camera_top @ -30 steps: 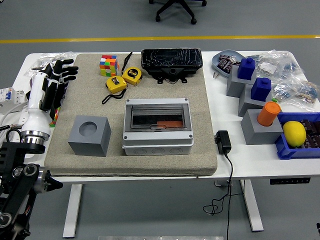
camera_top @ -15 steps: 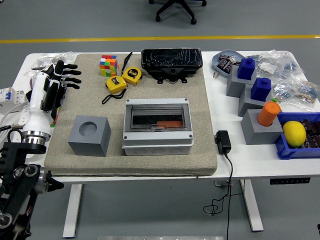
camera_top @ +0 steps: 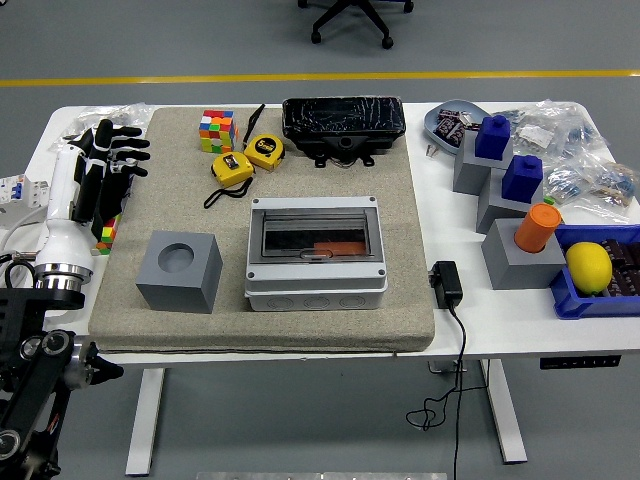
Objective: Fetch the battery,place it into the box,close the lid of the box
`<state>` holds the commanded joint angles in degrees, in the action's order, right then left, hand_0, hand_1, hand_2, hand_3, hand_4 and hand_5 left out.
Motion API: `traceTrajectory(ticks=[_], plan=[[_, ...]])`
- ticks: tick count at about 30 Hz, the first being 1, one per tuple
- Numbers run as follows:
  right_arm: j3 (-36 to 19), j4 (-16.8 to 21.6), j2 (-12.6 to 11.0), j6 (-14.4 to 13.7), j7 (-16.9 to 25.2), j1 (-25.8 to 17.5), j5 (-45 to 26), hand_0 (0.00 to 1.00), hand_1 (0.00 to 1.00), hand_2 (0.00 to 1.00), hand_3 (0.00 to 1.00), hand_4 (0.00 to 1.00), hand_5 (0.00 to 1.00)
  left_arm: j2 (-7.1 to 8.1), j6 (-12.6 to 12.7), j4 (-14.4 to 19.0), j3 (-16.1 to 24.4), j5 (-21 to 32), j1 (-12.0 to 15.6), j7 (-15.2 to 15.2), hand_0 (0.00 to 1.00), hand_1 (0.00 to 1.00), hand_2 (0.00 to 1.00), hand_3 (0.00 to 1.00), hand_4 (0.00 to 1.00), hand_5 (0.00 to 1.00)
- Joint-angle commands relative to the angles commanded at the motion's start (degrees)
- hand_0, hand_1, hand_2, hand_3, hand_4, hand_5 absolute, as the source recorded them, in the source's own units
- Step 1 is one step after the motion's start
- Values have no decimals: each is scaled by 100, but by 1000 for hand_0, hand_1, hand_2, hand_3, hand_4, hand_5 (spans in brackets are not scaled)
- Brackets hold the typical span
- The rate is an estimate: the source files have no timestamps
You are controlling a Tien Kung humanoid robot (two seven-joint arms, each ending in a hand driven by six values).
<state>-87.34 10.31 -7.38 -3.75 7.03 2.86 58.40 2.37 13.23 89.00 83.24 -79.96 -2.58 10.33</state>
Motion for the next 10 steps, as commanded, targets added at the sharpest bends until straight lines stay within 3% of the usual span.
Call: traceTrajectory(ticks=[10], plan=[[26,0,-26,2,-9,1,31,866,797,771,820,998,998,-51,6,56,105,4,53,6,366,500,515,529,998,998]])
